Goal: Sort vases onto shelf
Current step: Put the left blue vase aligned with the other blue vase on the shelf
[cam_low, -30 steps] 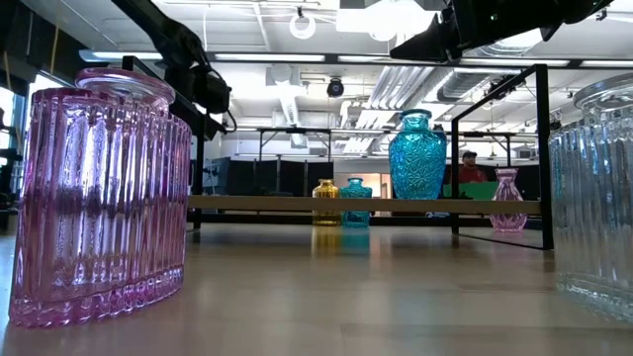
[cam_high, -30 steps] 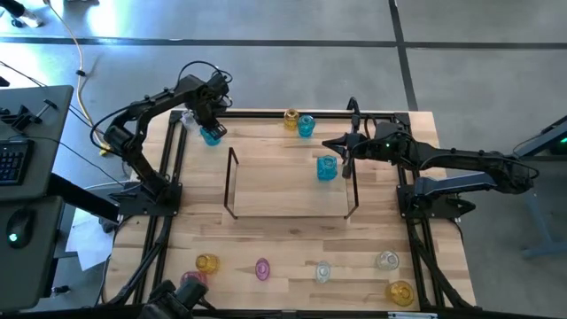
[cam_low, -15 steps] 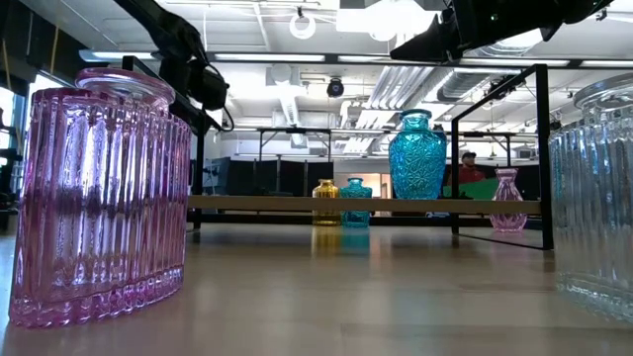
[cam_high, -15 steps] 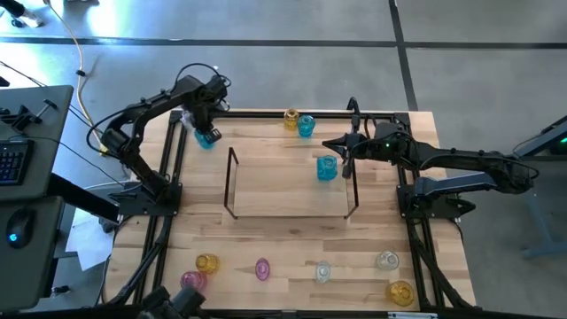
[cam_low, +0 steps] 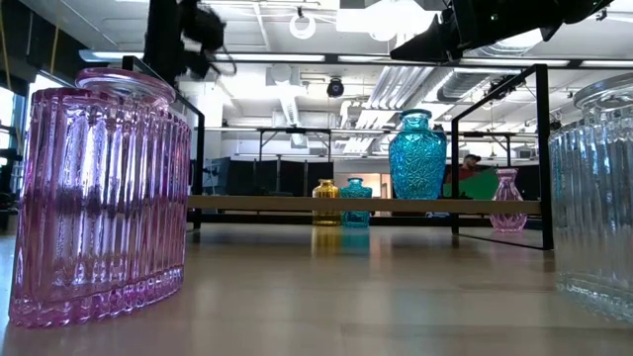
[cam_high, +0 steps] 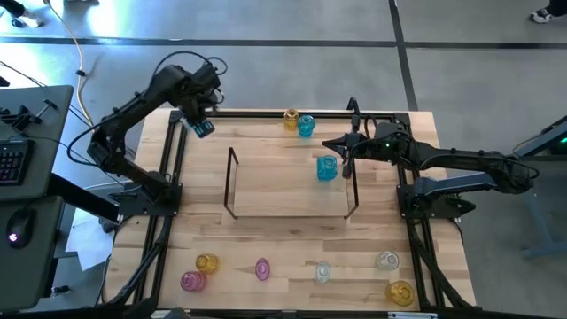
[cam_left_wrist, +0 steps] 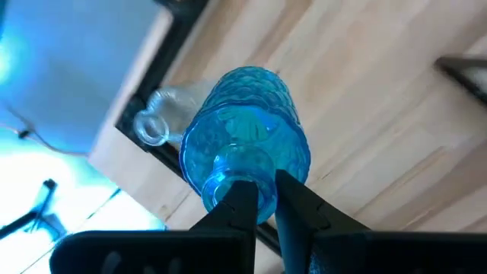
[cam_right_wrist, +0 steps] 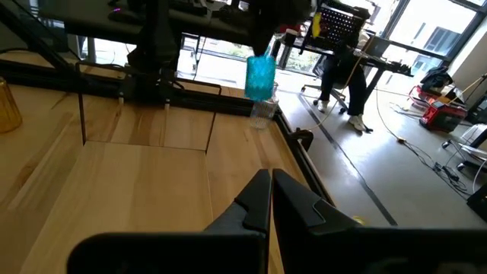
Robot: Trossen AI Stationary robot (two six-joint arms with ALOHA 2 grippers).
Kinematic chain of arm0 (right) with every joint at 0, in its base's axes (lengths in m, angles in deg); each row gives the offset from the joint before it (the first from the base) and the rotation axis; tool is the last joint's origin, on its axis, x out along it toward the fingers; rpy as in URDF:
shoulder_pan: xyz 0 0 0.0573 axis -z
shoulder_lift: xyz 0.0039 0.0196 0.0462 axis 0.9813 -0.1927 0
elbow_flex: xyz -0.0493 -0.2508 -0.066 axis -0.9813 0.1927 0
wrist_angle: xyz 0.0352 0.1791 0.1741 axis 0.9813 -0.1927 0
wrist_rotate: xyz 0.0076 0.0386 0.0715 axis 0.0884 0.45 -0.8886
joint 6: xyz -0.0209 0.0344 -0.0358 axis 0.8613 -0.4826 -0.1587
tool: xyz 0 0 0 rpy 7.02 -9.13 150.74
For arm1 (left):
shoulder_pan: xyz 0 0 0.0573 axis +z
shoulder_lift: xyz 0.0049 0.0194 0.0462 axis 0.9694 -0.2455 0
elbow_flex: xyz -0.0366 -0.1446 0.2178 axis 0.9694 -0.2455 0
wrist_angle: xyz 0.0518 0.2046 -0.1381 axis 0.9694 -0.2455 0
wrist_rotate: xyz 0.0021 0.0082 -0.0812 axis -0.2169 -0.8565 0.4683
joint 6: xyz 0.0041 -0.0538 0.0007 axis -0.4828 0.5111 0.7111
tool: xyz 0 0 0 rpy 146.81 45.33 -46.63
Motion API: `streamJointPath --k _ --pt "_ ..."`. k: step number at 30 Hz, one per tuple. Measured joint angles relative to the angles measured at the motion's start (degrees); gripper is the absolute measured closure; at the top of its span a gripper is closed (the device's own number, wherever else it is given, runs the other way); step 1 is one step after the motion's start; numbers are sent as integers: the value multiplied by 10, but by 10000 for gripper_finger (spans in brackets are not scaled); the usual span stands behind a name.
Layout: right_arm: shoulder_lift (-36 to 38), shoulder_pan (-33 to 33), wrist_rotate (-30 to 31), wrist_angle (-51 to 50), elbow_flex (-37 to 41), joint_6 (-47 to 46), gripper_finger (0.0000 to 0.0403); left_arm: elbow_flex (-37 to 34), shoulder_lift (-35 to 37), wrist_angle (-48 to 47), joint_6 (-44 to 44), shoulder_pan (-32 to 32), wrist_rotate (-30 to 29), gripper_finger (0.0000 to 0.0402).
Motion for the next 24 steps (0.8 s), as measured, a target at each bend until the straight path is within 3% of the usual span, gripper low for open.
streamJointPath --k 9,15,24 --pt "0 0 0 0 0 -2 403 200 -9 -28 28 -94 5 387" --pt "0 0 0 -1 0 -4 403 322 -38 -27 53 -166 43 387" --pt "0 0 0 -2 0 -4 403 392 -127 -21 56 -302 53 387"
